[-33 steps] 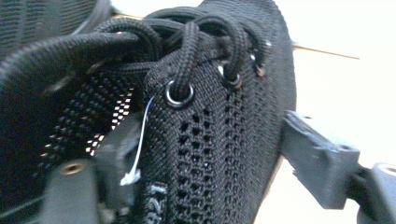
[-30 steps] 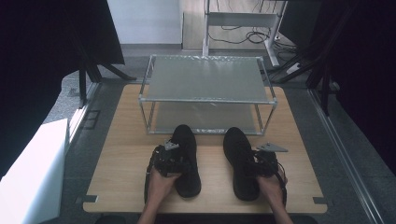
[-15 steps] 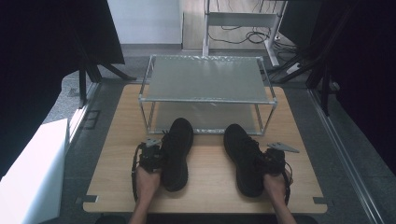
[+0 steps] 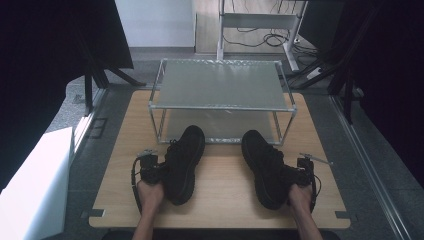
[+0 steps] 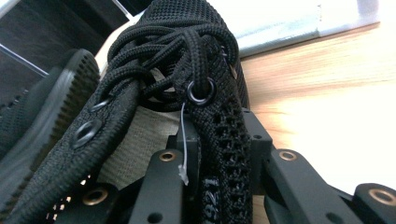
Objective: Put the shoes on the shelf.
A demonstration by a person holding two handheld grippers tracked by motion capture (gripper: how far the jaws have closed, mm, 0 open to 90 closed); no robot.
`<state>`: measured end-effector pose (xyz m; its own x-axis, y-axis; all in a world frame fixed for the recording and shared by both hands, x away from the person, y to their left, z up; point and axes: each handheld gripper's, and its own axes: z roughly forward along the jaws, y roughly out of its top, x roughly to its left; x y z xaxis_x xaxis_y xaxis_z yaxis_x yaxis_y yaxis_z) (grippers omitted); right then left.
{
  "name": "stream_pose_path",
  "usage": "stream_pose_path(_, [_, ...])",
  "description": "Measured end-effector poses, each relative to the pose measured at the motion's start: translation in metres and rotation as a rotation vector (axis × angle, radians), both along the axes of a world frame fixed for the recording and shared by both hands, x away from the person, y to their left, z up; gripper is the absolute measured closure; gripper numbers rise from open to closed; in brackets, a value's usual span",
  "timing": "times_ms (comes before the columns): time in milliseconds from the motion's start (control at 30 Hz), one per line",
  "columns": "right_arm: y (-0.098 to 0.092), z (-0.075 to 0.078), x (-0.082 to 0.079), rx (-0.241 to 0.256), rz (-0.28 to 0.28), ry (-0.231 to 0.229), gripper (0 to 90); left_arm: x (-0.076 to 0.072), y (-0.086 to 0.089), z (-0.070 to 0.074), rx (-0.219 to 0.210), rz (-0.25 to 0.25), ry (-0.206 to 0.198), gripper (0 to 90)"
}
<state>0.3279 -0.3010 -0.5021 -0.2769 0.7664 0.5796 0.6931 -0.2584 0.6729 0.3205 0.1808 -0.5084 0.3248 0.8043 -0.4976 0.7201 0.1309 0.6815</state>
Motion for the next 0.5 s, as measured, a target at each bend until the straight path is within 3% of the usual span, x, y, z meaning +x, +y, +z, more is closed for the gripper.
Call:
stream_pose_path(133, [0.000,0.003,-0.001,0.084,0.020,-0.004,74.4,-0.005,-0.005,0.007,0.021,-0.019,-0.031,80.2])
stream_pose_path(233, [0.003,0.007,-0.002,0.117,0.035,-0.002,74.3,-0.008,-0.011,0.012,0.049,-0.031,-0.045,80.2])
stream_pose_path(500, [0.013,0.016,-0.005,0.216,0.080,-0.017,74.3,-0.017,-0.016,0.023,-0.036,-0.044,-0.075,80.2])
